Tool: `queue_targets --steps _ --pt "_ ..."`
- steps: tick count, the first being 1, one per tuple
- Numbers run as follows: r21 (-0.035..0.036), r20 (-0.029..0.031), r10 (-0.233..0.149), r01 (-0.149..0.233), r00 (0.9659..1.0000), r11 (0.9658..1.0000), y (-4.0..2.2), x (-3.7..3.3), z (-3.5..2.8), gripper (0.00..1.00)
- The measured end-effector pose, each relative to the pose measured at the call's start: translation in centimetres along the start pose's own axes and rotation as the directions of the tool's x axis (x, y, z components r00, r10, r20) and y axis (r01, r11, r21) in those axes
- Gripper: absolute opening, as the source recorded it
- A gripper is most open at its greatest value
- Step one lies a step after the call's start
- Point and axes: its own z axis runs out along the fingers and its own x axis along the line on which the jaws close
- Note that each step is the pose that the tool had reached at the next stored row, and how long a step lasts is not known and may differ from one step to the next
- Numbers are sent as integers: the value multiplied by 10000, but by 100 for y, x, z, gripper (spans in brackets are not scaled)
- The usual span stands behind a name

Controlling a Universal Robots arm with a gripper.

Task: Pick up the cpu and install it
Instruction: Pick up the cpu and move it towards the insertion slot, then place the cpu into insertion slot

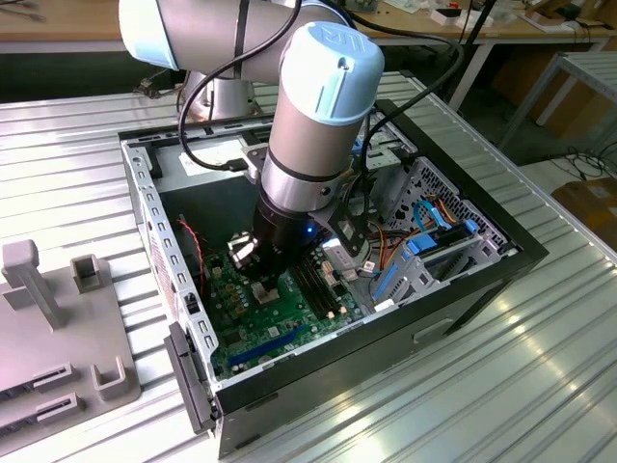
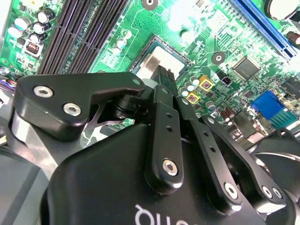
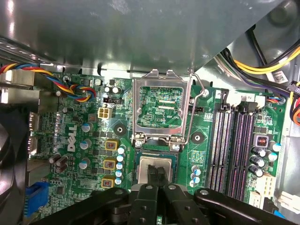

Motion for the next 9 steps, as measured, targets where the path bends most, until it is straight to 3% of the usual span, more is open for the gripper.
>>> queue_targets --steps 9 --pt "0 0 0 0 10000 10000 -1 -13 -1 11"
